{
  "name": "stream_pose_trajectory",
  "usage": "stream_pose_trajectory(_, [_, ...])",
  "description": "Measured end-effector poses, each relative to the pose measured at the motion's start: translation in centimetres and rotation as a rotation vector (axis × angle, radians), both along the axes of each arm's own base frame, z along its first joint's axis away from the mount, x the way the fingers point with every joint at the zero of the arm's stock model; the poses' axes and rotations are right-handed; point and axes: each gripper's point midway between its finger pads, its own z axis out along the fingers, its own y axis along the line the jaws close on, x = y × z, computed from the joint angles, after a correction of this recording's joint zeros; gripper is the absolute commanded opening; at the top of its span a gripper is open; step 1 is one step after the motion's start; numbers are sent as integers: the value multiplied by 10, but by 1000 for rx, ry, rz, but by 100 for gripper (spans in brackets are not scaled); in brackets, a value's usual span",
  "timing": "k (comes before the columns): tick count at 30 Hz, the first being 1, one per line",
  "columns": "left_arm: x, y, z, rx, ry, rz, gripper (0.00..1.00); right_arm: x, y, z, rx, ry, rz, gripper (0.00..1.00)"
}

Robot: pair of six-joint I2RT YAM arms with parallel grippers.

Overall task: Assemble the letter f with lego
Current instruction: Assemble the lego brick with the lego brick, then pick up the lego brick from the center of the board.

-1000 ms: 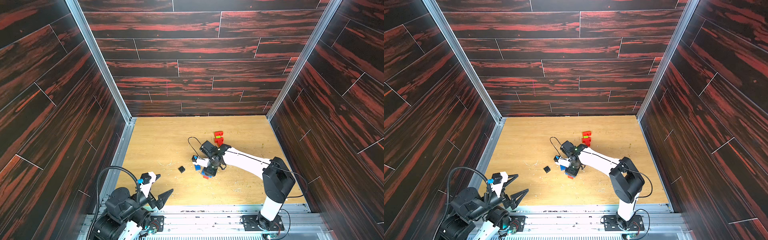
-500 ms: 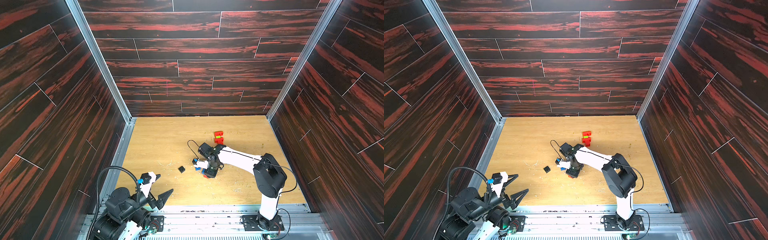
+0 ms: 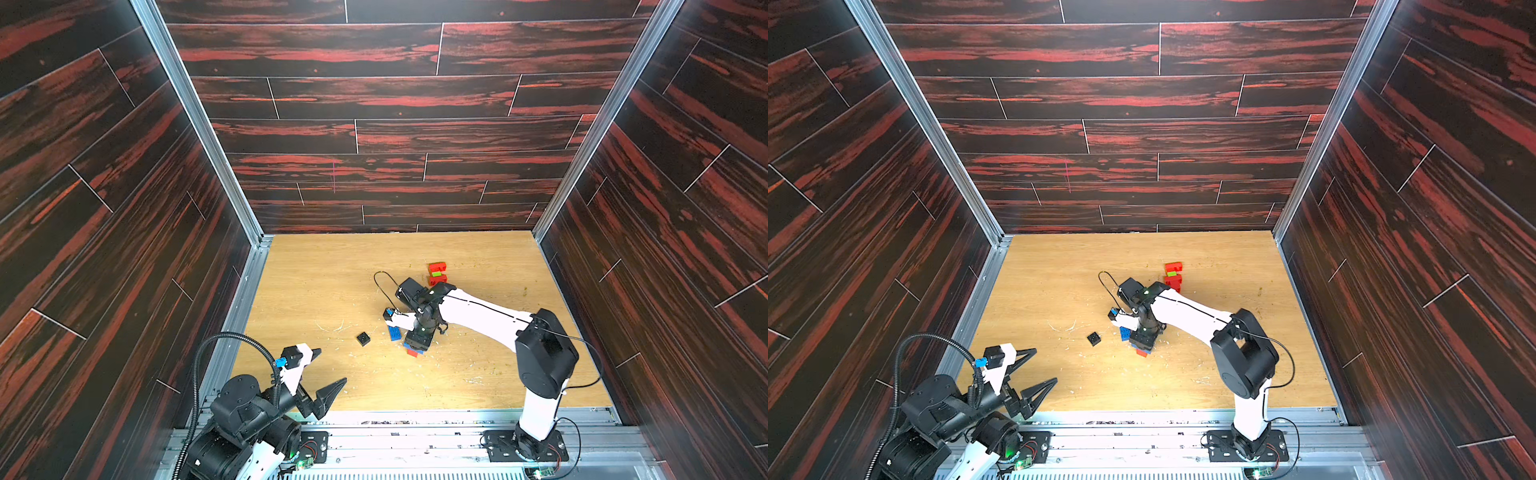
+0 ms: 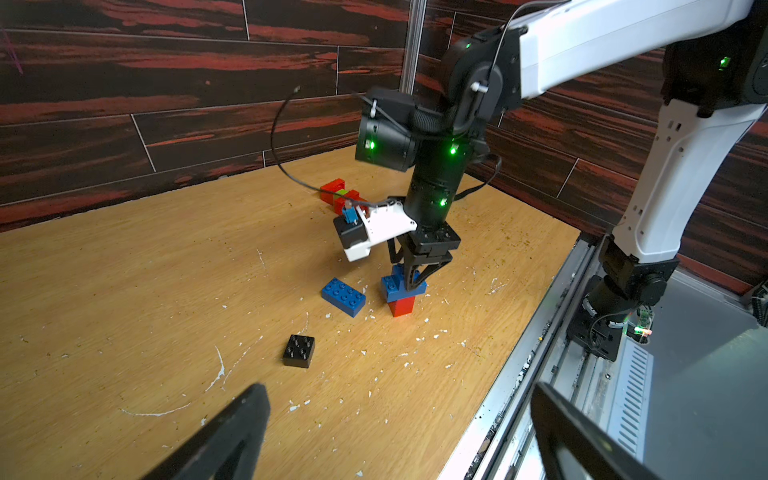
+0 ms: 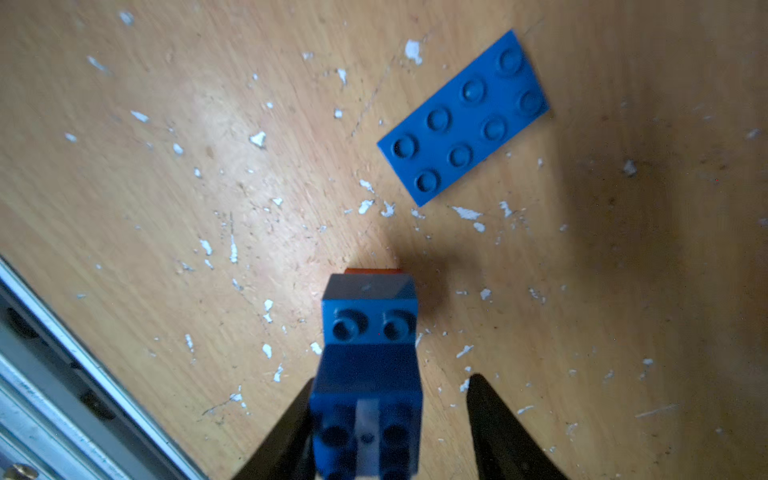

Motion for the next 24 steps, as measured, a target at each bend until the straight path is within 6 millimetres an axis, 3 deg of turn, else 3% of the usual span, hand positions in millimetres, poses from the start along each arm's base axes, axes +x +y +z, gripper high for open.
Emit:
stream_pose_trajectory(10, [0,0,0,1,-1,-4,100,11,27,54,155,-63,-120,58])
stream_pose_trajectory(14, [-1,-1,0,1,-1,-7,100,20,48,70,201,-97,-215,58])
stream_pose_trajectory(24, [-3,0,1,-4,-12,-7,100,13,111,53,188,-112,-224,59])
